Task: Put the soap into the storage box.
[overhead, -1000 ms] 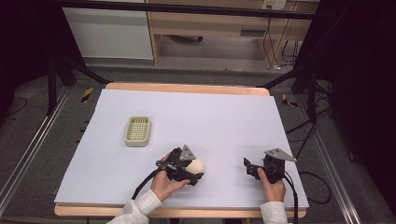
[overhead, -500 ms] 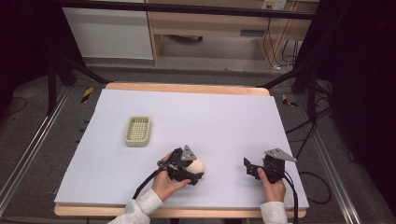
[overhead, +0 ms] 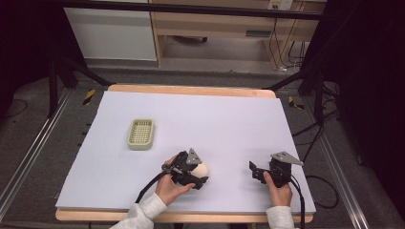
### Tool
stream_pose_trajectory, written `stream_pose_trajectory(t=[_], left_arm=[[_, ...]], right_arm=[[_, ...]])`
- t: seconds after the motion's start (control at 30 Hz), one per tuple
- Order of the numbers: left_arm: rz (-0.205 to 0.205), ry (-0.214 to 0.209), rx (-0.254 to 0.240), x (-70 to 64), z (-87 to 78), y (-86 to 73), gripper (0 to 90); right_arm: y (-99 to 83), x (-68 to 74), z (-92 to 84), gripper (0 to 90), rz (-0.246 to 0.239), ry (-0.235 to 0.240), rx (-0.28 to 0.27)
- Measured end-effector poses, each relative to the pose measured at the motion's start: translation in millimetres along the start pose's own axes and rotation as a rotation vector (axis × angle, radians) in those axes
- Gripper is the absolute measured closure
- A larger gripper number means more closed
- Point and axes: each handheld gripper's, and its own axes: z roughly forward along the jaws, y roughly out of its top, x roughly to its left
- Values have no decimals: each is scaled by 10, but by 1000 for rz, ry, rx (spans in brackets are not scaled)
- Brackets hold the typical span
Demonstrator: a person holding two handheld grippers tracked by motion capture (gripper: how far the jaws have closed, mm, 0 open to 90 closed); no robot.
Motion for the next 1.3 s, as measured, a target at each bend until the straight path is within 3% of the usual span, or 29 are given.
stream_pose_trajectory(t=[0.67,1.3], left_arm=[[-23,15,-47,56,-236,65,239],[-85,78,-117,319,-626,51,239]], right_arm=[[0,-1,-2,40,0,0,-2],[0,5,0,40,2,-1,1]])
